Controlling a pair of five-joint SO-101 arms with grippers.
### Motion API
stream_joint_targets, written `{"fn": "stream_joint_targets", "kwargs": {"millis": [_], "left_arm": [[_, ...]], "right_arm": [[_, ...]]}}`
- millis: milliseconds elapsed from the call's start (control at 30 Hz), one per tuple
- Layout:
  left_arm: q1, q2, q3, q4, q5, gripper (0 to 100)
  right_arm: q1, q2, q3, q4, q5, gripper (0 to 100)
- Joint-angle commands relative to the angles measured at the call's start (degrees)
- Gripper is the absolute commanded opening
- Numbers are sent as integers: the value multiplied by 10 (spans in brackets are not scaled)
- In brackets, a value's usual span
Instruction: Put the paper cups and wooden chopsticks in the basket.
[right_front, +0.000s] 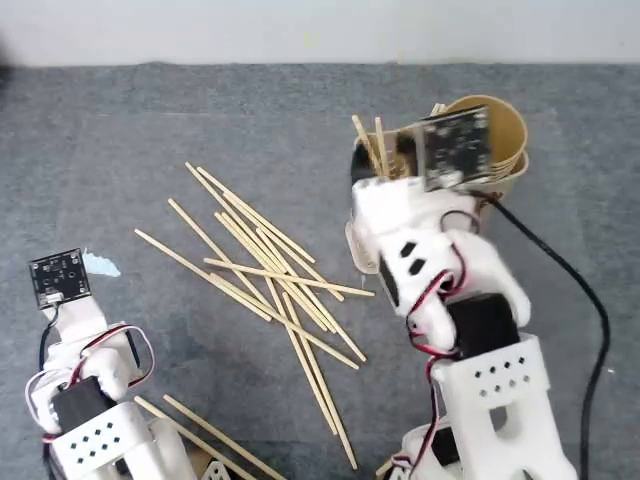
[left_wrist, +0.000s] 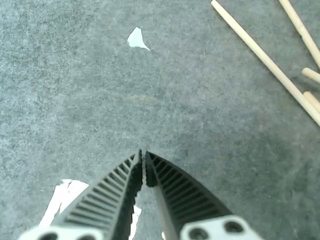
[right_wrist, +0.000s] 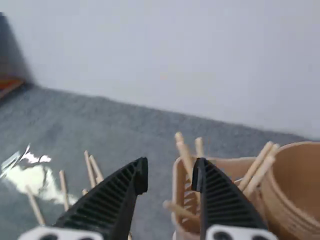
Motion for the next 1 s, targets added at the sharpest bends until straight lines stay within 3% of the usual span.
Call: {"fn": "stream_joint_targets", "kwargs": {"millis": [0,233,467,733,967], "left_arm": [[2,-7,-2,-14,3,13],[2,-7,-2,-14,3,13],[2,-7,-2,-14,3,13],[2,-7,-2,-14,3,13],[2,-7,-2,-14,3,13]], "right_arm": [[-53,0,-35,63,19,151],[-105,76,-36,151,61,168],[-161,219,-38,218,69,363],[-236,342,-39,180,100,392],[-252,429,-39,88,135,392]]}}
